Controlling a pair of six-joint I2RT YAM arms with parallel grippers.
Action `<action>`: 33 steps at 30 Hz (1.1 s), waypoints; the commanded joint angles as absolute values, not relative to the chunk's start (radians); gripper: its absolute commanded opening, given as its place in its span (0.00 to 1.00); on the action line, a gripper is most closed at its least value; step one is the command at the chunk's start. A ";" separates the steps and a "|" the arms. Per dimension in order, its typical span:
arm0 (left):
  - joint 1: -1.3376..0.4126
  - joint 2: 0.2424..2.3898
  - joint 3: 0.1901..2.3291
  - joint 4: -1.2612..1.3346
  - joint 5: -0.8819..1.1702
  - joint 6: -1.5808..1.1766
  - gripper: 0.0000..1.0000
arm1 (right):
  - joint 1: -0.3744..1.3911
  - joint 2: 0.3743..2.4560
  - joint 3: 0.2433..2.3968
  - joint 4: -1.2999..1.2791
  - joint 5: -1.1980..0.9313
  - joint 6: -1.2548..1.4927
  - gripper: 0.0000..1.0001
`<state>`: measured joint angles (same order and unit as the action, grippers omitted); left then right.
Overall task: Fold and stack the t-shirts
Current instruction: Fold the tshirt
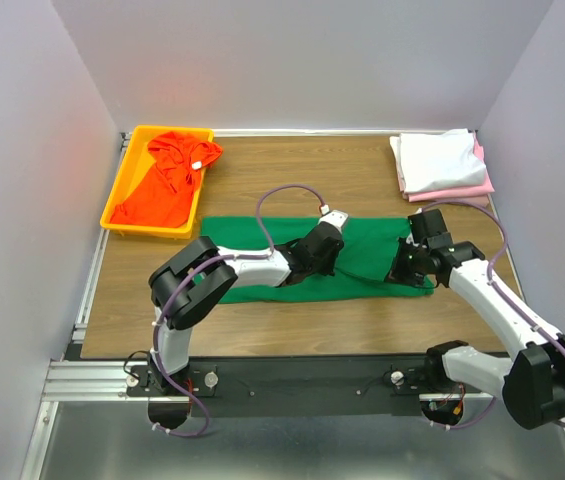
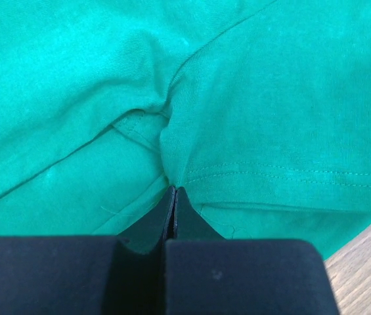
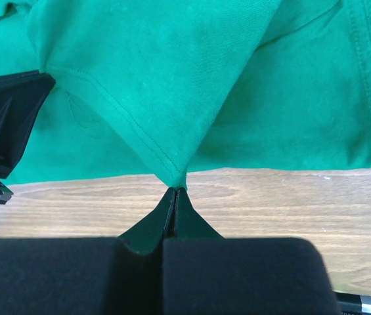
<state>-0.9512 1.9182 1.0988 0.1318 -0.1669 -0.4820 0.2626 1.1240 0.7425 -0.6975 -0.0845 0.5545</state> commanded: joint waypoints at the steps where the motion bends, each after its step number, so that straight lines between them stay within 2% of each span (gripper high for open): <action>1: -0.956 1.879 1.081 0.127 -0.155 -0.471 0.00 | 0.279 1.094 0.724 -0.730 -0.106 0.581 0.00; 9: -0.956 1.839 1.057 0.127 -0.129 -0.474 0.00 | 0.293 1.085 0.718 -0.735 -0.098 0.595 0.01; 10: -0.957 1.832 1.046 0.124 -0.126 -0.476 0.01 | 0.295 1.080 0.721 -0.736 -0.091 0.598 0.03; 11: -0.957 1.821 1.040 0.124 -0.124 -0.477 0.06 | 0.298 1.075 0.721 -0.736 -0.083 0.600 0.09; 12: -0.957 1.803 1.032 0.121 -0.123 -0.480 0.19 | 0.298 1.069 0.724 -0.738 -0.074 0.600 0.27; 13: -0.957 1.793 1.025 0.118 -0.124 -0.480 0.32 | 0.298 1.065 0.727 -0.739 -0.072 0.597 0.32; 15: -0.957 1.778 1.022 0.098 -0.136 -0.477 0.53 | 0.298 1.068 0.738 -0.745 -0.064 0.586 0.37; 17: -0.957 1.744 1.023 0.071 -0.153 -0.472 0.63 | 0.298 1.089 0.759 -0.753 -0.048 0.571 0.41; 24: -0.942 1.700 1.026 0.020 -0.285 -0.443 0.76 | 0.298 1.170 0.837 -0.692 0.024 0.548 0.49; 33: -0.798 1.690 0.937 0.167 -0.342 -0.437 0.76 | 0.298 1.419 0.929 -0.480 0.009 0.509 0.54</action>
<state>-0.8547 1.7184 0.9916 0.0940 -0.2729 -0.4404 0.2893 1.3323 0.8814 -0.5900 -0.0120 0.5373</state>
